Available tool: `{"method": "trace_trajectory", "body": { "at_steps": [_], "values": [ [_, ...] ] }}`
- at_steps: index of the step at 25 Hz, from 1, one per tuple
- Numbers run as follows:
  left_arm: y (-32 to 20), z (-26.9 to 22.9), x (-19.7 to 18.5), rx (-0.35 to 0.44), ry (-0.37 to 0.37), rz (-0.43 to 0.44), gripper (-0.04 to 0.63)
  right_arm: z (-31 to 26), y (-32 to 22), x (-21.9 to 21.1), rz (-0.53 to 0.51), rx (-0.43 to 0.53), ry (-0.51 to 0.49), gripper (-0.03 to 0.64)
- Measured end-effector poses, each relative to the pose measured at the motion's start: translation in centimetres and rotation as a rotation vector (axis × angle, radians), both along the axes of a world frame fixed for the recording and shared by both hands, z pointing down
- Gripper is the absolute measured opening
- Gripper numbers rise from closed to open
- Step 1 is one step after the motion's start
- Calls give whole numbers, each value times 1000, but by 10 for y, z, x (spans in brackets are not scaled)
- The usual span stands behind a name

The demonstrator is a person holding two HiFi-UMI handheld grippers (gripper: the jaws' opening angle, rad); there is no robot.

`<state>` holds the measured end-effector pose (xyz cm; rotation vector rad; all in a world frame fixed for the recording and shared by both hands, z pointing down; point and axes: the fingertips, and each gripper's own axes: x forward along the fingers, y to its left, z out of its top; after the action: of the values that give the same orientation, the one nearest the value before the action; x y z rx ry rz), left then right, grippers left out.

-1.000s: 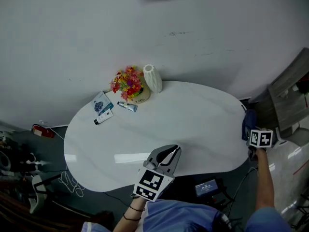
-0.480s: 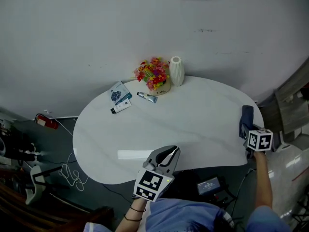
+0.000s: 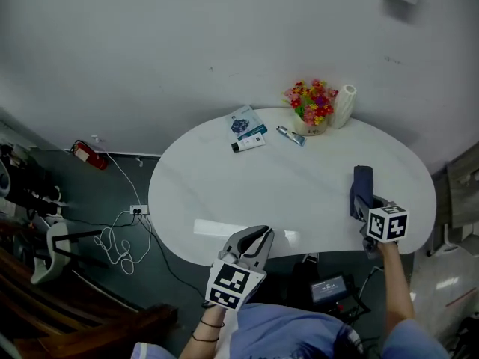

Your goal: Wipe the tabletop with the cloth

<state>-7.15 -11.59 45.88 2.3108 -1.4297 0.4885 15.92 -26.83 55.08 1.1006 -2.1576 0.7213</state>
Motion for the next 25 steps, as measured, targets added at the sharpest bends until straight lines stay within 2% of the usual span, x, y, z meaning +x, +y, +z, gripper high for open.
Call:
{"method": "trace_trajectory", "body": {
  "at_steps": [9, 15, 20, 25],
  "values": [
    [77, 3, -142, -3, -29, -212, 20, 11, 90, -261, -398, -5, -59, 71],
    [143, 9, -218, -21, -40, -391, 20, 17, 163, -407, -603, -59, -131, 71],
    [195, 21, -259, -46, -7, -569, 20, 22, 231, -497, -793, -98, -148, 71],
    [231, 28, -272, -66, 5, -645, 20, 34, 293, -539, -909, -154, -153, 71]
  ]
}}
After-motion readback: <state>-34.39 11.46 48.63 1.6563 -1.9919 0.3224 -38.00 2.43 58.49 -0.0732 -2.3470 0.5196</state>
